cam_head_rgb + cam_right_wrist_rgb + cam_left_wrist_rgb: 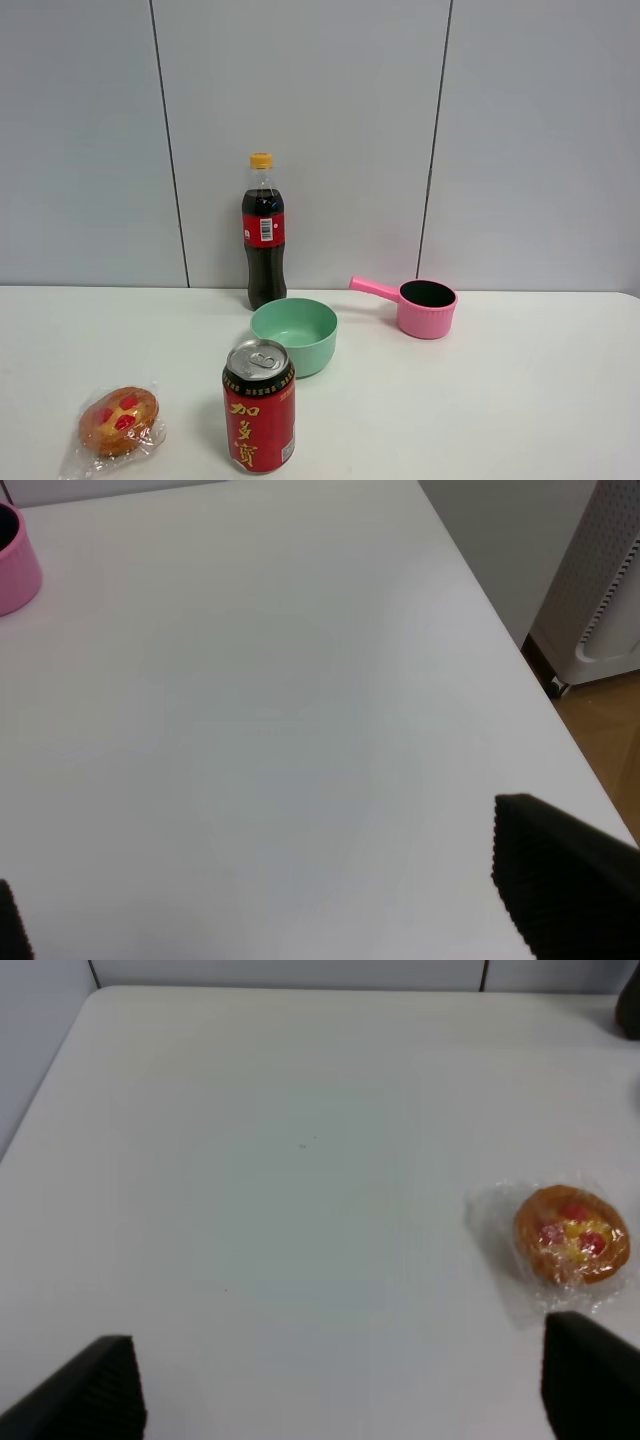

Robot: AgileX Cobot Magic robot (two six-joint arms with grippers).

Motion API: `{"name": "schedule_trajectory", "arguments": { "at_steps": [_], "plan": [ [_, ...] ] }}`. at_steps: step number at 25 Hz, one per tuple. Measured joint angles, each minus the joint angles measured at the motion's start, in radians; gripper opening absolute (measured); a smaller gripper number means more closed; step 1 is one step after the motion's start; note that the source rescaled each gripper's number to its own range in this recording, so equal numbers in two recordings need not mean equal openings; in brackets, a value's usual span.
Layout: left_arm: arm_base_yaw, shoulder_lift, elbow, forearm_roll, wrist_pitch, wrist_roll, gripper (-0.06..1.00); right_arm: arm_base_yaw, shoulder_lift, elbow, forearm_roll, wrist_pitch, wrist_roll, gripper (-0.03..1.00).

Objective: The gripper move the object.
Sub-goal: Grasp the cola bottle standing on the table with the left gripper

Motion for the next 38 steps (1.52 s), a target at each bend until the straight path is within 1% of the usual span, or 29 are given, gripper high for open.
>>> {"name": "schedule_trajectory", "arguments": {
  "at_steps": [1,38],
  "plan": [
    [0.000,0.000,0.000,0.000,0.000,0.000,0.56,0.000,0.000,0.000,0.000,0.000,0.000,1.00],
    [0.000,0.000,0.000,0.000,0.000,0.000,0.56,0.000,0.000,0.000,0.000,0.000,0.000,1.00]
  ]
}}
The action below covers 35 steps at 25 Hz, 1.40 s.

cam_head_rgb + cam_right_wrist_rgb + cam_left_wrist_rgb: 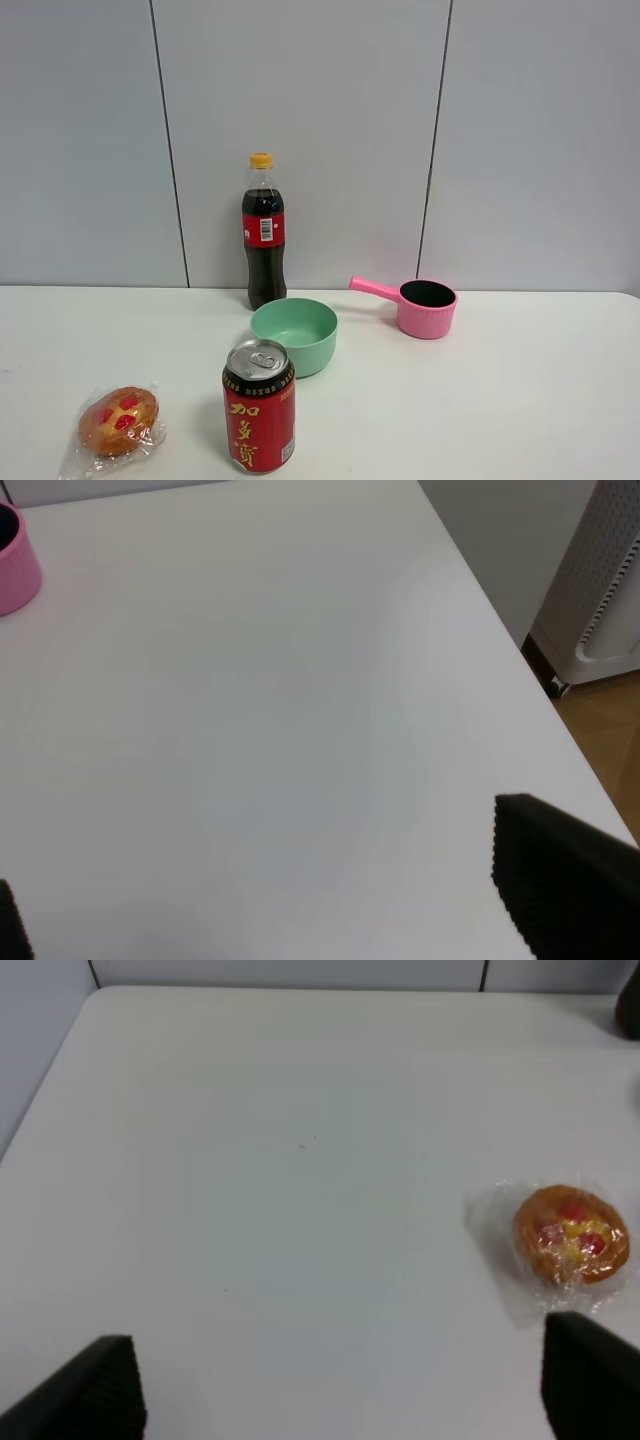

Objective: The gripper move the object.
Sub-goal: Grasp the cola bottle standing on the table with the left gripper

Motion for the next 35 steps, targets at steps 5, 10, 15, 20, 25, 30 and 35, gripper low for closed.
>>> {"name": "schedule_trajectory", "arguments": {
  "at_steps": [5,10,15,20,25,30,35],
  "plan": [
    [0.000,0.020,-0.045,-0.024,-0.001,0.055,0.56,0.000,0.000,0.000,0.000,0.000,0.000,1.00],
    [0.000,0.184,-0.294,-0.056,-0.020,0.138,0.56,0.000,0.000,0.000,0.000,0.000,0.000,1.00],
    [0.000,0.446,-0.607,-0.095,-0.052,0.168,0.56,0.000,0.000,0.000,0.000,0.000,0.000,1.00],
    [0.000,0.746,-0.912,-0.249,-0.063,0.216,0.56,0.000,0.000,0.000,0.000,0.000,0.000,1.00],
    [0.000,1.006,-1.121,-0.435,-0.070,0.267,0.56,0.000,0.000,0.000,0.000,0.000,0.000,1.00],
    [0.000,1.151,-1.202,-0.489,-0.114,0.284,0.56,0.000,0.000,0.000,0.000,0.000,0.000,1.00],
    [-0.009,1.273,-1.213,-0.522,-0.188,0.295,0.56,0.000,0.000,0.000,0.000,0.000,0.000,1.00]
  ]
}}
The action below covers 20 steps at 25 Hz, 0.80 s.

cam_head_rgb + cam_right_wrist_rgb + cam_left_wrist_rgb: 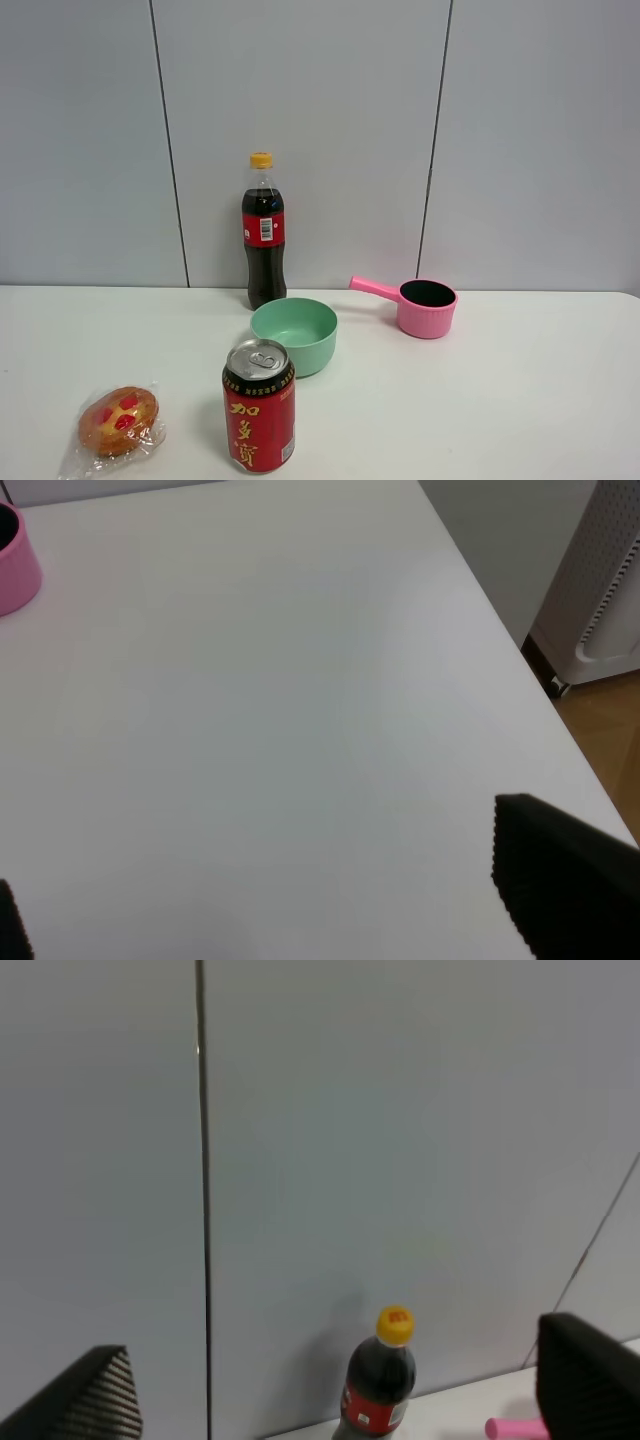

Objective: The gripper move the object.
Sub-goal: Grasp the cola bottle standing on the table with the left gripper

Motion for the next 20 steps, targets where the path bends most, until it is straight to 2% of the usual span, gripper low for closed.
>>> {"name": "schedule_trajectory", "arguments": {
  "at_steps": [5,12,14,17,20],
  "plan": [
    [-0.064,0.104,0.000,-0.007,0.001,0.102,0.56,0.000,0.000,0.000,0.000,0.000,0.000,1.00],
    [-0.233,0.257,0.000,-0.028,0.086,0.455,0.56,0.000,0.000,0.000,0.000,0.000,0.000,1.00],
    [-0.261,0.302,0.000,-0.045,0.082,0.521,0.56,0.000,0.000,0.000,0.000,0.000,0.000,1.00],
    [-0.277,0.374,0.000,-0.052,0.049,0.552,0.56,0.000,0.000,0.000,0.000,0.000,0.000,1.00],
    [-0.278,0.449,0.001,-0.052,0.030,0.541,0.56,0.000,0.000,0.000,0.000,0.000,0.000,1.00]
  ]
}}
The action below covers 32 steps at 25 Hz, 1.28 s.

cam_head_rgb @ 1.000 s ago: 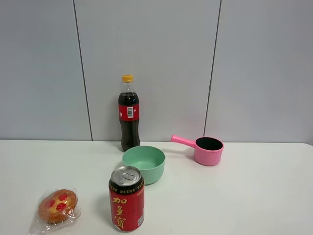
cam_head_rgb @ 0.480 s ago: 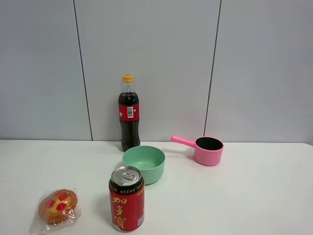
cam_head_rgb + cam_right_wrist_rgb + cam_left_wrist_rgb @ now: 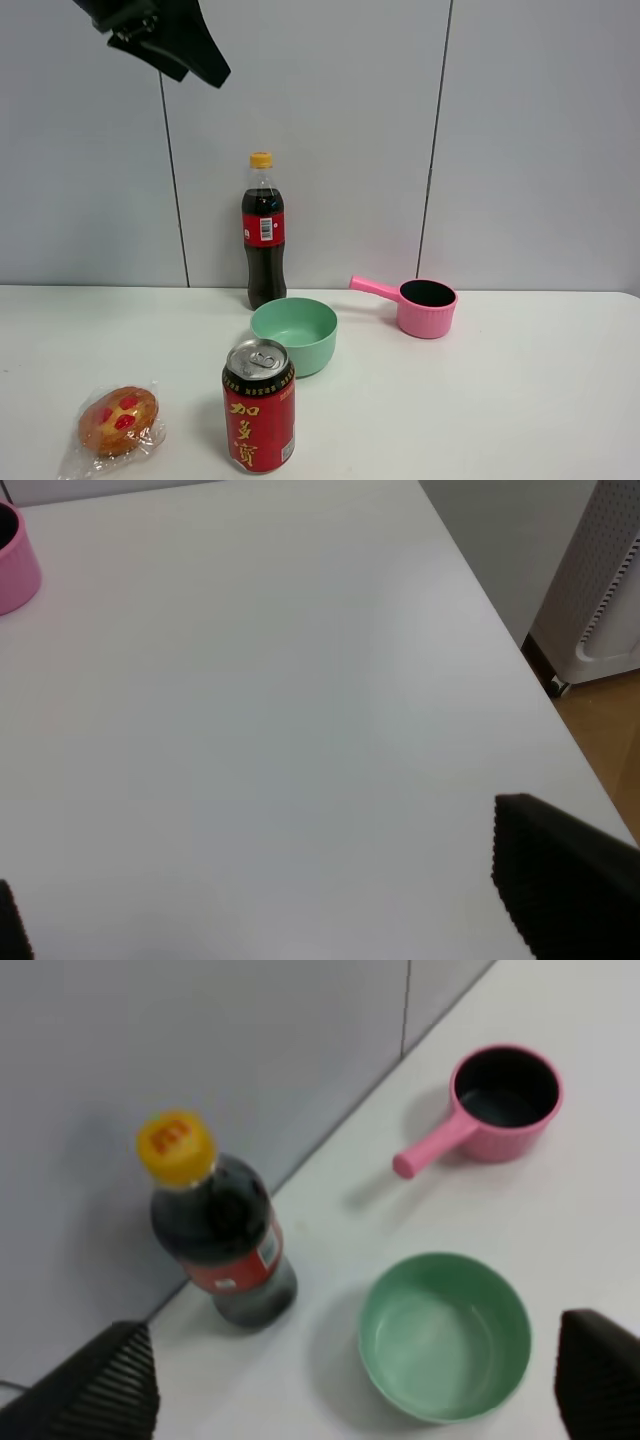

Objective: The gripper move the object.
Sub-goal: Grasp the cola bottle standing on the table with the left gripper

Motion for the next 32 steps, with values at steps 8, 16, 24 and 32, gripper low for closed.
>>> {"name": "schedule_trajectory", "arguments": {
  "at_steps": [8,16,24,32],
  "plan": [
    [0.000,0.105,0.099,0.001,-0.099,-0.143,0.57,0.000,0.000,0.000,0.000,0.000,0.000,1.00],
    [-0.008,0.128,0.281,-0.018,-0.422,-0.180,0.97,0.000,0.000,0.000,0.000,0.000,0.000,1.00],
    [-0.075,0.170,0.306,-0.054,-0.575,-0.290,1.00,0.000,0.000,0.000,0.000,0.000,0.000,1.00],
    [-0.140,0.224,0.306,0.021,-0.693,-0.298,1.00,0.000,0.000,0.000,0.000,0.000,0.000,1.00]
  ]
}}
